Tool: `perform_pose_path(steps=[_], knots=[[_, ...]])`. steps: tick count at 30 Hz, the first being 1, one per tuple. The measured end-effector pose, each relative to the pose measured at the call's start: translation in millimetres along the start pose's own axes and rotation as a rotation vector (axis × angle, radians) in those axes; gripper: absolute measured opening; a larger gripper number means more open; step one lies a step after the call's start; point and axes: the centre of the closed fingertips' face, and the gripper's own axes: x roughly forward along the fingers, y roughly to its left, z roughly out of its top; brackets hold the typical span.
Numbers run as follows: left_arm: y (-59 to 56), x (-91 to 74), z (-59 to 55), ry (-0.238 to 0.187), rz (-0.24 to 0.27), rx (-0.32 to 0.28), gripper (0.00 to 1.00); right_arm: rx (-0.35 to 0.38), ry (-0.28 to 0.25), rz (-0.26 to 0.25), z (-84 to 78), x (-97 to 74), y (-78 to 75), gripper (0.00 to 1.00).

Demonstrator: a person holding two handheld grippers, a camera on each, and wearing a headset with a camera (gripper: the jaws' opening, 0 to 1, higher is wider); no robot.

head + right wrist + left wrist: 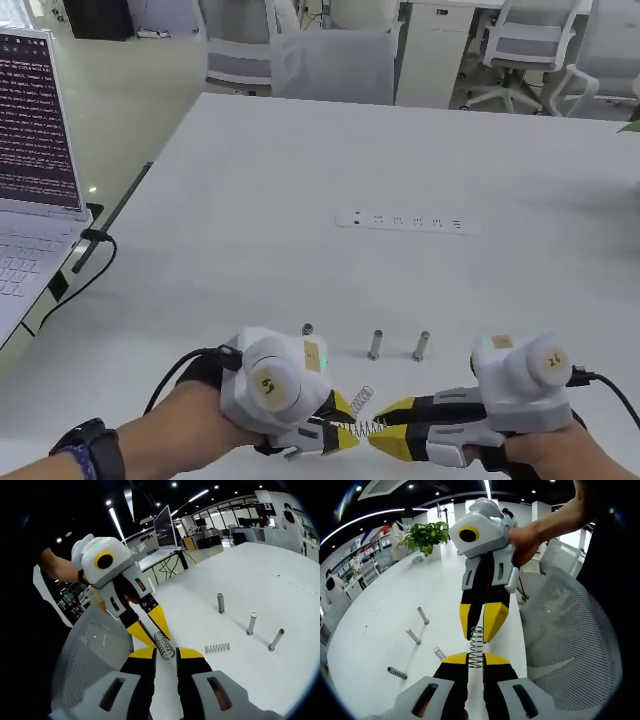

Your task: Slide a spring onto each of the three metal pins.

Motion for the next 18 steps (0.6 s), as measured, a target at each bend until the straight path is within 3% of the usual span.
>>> perform_pose_path(steps=[18], knots=[[-1.5,3.1,3.0,-0.016,0.007,0.029,0.02,-0.060,0.029,0.018,6.4,-2.2,6.4,0.08]])
